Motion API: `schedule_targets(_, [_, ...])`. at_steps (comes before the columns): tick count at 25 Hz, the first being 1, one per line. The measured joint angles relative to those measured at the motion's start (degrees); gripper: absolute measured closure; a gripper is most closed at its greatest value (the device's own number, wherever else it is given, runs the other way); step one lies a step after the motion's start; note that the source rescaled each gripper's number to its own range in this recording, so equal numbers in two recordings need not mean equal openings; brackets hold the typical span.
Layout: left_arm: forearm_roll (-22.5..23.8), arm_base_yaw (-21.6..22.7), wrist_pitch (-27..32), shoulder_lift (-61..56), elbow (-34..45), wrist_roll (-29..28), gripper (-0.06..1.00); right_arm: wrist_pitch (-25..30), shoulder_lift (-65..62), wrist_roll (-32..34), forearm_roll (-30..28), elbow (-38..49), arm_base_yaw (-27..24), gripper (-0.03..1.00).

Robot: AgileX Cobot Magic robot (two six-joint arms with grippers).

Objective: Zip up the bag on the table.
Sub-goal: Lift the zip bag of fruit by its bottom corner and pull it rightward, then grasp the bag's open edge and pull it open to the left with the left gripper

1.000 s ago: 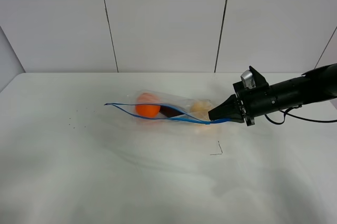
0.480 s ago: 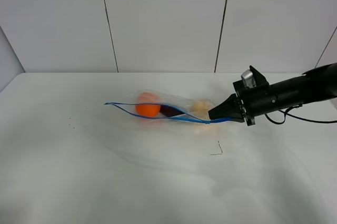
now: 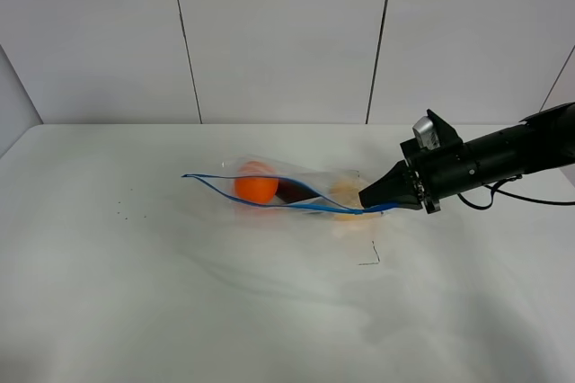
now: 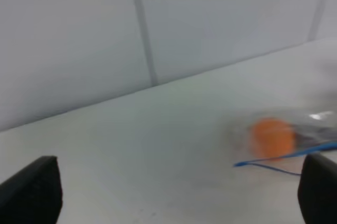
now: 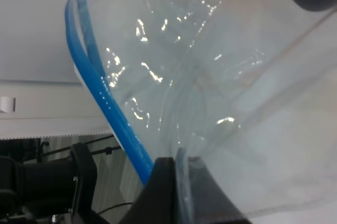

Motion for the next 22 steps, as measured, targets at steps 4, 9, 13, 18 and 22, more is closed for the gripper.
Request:
schedule_targets(4, [3.7,-7.5,3.1,6.3,-3.4,0.2,-0.06,0.0,0.0,0.0,-0.1,0.0,0.0,0.97])
schedule_targets(9, [18.2,-23.1,4.4,11.4,-3.5,-3.8,-0.05,0.0,0.0,-0.1,-0.2,0.0,0.0,0.97])
schedule_targets(13, [38.2,-41.8,7.0,16.6,-3.4,-13.4,-0.05,0.0,0.0,-0.1,-0.2,0.0,0.0,0.97])
schedule_targets(18, [65.6,-61.1,12.4,27.3,2.1,-26.3,-0.05,0.0,0.0,-0.1,-0.2,0.0,0.0,0.97])
schedule_targets(22, [73.7,-66.1,9.7,35.2,6.7,-37.7,-0.05,0.0,0.0,-0.1,-0.2,0.0,0.0,0.97])
